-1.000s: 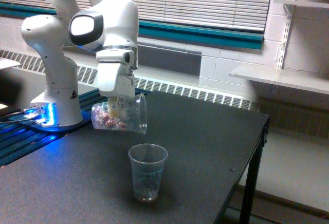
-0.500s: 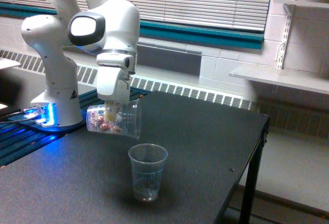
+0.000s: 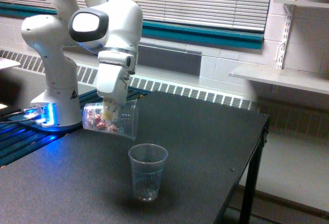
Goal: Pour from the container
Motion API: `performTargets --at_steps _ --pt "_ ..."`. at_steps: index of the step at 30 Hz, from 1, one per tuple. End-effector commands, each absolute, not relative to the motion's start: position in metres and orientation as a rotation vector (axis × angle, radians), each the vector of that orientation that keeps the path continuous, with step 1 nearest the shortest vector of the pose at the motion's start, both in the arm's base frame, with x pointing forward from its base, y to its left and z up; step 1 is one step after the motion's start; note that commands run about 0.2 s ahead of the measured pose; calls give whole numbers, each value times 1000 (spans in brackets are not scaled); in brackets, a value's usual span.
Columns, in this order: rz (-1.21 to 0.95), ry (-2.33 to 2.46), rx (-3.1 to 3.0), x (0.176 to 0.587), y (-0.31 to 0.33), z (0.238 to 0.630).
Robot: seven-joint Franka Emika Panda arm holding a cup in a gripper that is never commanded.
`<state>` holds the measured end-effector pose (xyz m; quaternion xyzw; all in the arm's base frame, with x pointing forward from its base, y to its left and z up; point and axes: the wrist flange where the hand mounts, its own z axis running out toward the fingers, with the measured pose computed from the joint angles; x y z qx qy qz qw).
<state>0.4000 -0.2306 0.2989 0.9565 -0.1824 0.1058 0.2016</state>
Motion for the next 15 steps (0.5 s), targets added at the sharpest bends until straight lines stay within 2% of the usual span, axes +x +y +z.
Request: performTargets --at_steps 1,15 --pt "271 -498 2655 400 -227 295" --pt "225 -442 2639 396 -215 288"
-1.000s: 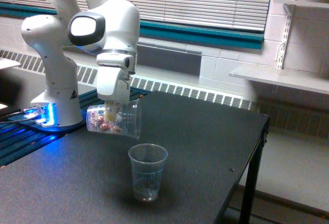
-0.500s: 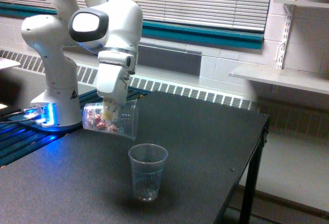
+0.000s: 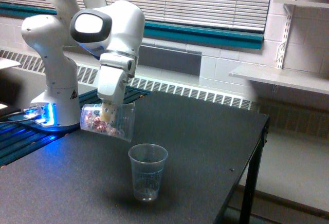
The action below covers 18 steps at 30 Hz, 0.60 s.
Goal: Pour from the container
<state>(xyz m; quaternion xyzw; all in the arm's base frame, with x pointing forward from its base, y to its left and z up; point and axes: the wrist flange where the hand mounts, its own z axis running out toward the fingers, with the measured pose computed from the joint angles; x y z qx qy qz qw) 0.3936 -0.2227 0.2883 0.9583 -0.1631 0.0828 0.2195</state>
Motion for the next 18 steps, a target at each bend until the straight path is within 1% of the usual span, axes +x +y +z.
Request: performTargets --at_steps 1,18 --pt "224 -440 2637 396 -215 288" --pt "201 -432 2591 406 -213 292"
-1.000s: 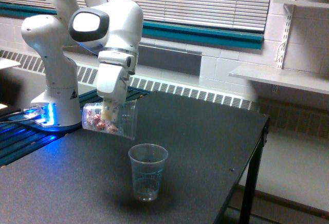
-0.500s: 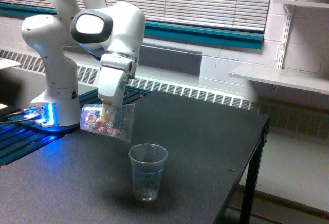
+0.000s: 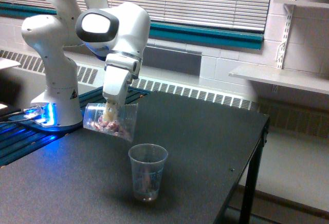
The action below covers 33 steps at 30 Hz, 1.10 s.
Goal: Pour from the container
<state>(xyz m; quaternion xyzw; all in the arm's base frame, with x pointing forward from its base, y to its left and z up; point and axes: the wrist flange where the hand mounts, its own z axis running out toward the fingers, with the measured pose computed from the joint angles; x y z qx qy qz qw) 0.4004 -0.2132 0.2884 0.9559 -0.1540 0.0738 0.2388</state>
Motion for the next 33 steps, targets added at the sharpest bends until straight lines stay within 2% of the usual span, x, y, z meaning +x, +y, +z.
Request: performTargets --at_steps 1,33 --pt "199 -433 2587 407 -213 293" --pt "187 -409 2569 414 -200 301"
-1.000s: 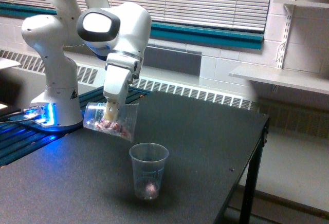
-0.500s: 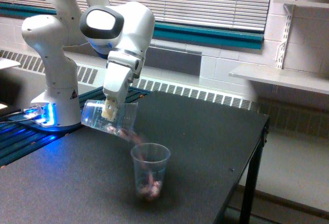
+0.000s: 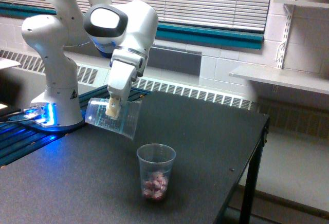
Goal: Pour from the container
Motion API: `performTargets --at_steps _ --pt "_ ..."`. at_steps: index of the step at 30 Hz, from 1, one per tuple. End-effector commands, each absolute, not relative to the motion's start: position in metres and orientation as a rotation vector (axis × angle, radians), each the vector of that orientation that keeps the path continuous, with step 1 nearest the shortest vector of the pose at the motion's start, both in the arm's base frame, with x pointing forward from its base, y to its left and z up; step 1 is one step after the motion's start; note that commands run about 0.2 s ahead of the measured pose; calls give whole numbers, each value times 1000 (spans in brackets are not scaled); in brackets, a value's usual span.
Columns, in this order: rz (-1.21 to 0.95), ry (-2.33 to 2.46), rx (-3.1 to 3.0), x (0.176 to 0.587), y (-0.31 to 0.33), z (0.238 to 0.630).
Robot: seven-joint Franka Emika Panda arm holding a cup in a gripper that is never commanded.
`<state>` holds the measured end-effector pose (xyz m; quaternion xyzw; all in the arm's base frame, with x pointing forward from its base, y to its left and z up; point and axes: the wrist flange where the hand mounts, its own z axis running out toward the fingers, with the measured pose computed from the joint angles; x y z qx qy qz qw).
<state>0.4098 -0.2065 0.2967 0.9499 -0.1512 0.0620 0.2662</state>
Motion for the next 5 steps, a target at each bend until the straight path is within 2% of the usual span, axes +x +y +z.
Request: performTargets --at_steps 1,5 --pt "188 -411 2571 414 -199 300" --pt "196 -422 2580 413 -196 298"
